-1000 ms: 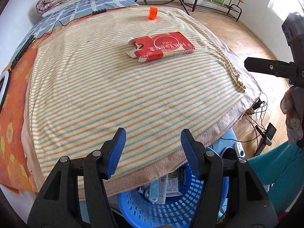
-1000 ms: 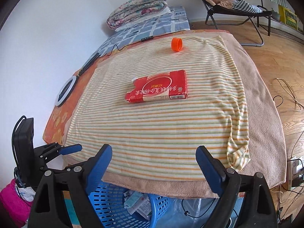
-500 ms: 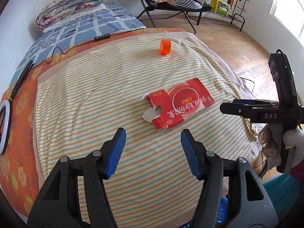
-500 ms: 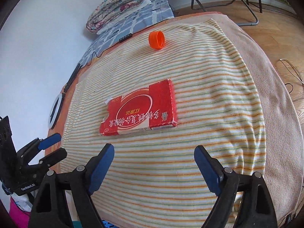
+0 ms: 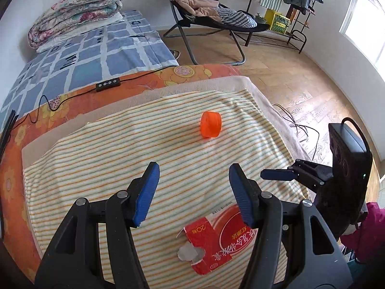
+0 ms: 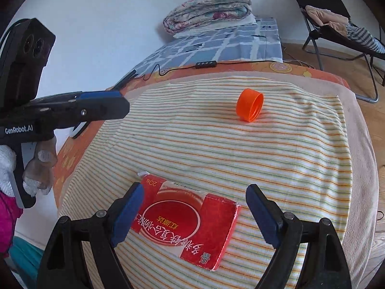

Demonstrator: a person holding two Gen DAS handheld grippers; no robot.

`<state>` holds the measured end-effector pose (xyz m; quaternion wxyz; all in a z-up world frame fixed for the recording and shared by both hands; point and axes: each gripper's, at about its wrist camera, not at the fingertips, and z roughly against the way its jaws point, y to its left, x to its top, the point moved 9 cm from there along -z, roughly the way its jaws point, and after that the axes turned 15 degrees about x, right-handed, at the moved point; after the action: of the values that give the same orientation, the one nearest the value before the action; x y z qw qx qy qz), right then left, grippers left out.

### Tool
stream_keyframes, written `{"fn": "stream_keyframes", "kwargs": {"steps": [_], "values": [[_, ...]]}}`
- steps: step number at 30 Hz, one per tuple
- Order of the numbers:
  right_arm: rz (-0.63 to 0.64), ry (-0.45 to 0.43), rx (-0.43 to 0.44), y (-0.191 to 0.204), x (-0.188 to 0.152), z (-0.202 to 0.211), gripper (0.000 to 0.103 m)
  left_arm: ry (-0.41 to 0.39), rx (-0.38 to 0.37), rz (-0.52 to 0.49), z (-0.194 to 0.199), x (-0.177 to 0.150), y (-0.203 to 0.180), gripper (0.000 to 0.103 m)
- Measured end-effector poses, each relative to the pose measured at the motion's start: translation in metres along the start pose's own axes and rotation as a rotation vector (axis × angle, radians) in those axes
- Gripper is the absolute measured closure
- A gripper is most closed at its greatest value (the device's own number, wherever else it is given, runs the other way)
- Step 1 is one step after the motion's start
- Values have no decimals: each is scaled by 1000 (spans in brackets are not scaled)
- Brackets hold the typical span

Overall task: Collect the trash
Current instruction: 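Move both tools back to the orange cap and red box, then grasp the orange cap with the left gripper while the right grasps the red box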

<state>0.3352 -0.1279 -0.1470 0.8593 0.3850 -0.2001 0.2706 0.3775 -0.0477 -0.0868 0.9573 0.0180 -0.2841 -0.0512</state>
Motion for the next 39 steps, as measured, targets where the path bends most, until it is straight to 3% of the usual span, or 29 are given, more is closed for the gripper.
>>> {"fn": "stream_keyframes", "kwargs": {"steps": [6,13,18,23,24,26,34,39], "values": [[-19,29,113,-9,0,-22,15,35,-48,36,-39,32,-16,41],[-28,116,265,11,-45,-10,15,62,-11,-8,-73,43,-38,41],[-13,102,215,17,-63,10,15,64,36,-23,-94,48,-48,41],[97,98,111,29,-53,15,1,63,66,-66,-109,48,-62,43],[118,96,96,32,-51,15,1,65,65,-60,-112,49,-63,47],[146,104,85,33,-50,15,1,81,54,-47,-120,49,-62,79],[317,204,16,44,-49,-13,0,40,47,-6,-111,46,-44,81],[385,261,61,54,-46,-30,0,16,83,-18,-82,33,-11,81]]}}
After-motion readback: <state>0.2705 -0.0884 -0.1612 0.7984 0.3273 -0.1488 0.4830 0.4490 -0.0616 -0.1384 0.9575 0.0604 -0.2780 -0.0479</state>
